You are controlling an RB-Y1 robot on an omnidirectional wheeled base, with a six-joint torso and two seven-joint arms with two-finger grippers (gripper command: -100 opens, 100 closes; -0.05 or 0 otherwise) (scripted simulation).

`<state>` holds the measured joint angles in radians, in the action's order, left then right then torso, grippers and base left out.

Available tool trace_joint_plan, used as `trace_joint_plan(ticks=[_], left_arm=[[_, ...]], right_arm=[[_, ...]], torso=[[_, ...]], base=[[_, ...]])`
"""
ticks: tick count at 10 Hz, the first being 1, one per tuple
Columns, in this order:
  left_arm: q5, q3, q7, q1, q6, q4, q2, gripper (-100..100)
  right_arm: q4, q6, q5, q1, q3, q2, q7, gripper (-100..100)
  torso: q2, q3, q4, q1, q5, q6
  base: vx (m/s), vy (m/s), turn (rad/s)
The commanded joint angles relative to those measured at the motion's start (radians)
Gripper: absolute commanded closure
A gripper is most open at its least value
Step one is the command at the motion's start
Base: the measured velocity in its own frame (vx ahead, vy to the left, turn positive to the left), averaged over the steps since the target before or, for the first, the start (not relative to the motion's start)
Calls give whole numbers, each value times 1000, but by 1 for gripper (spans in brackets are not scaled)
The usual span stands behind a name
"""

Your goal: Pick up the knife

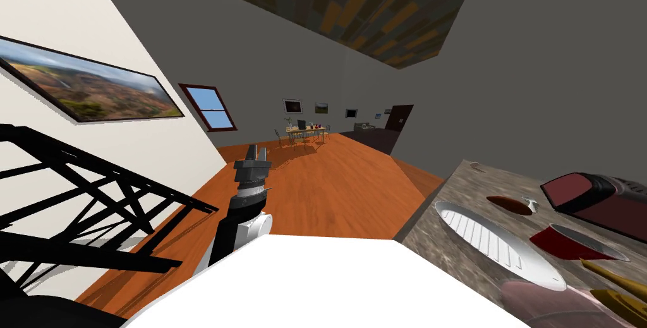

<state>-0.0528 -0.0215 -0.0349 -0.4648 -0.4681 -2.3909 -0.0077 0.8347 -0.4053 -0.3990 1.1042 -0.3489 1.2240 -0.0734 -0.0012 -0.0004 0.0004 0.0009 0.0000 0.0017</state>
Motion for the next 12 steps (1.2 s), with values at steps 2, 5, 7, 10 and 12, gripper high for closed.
trace_joint_plan(ticks=[2, 5, 7, 10, 12], left_arm=[[0, 0, 0, 0, 0, 0, 0, 0], [0, 0, 0, 0, 0, 0, 0, 0], [0, 0, 0, 0, 0, 0, 0, 0], [0, 0, 0, 0, 0, 0, 0, 0], [0, 0, 0, 0, 0, 0, 0, 0]], right_arm=[[-72, -43, -24, -13, -30, -58, 21, -100], [-150, -92, -64, -8, -55, -128, 49, -100], [-158, -116, -84, -6, -67, -163, 64, -100], [-176, -114, -85, -3, -64, -162, 66, -100], [-177, -114, -85, -3, -64, -162, 66, 100]], torso=[[0, 0, 0, 0, 0, 0], [-1, 0, 0, -2, -1, 0], [0, 0, 0, -2, -2, 0], [2, 1, 1, -5, -4, 2], [2, 1, 1, -5, -4, 2]], base=[[-4, -5, 147], [-7, -10, 193], [-7, -10, 205], [-1, -1, -13], [-1, -2, -8]])
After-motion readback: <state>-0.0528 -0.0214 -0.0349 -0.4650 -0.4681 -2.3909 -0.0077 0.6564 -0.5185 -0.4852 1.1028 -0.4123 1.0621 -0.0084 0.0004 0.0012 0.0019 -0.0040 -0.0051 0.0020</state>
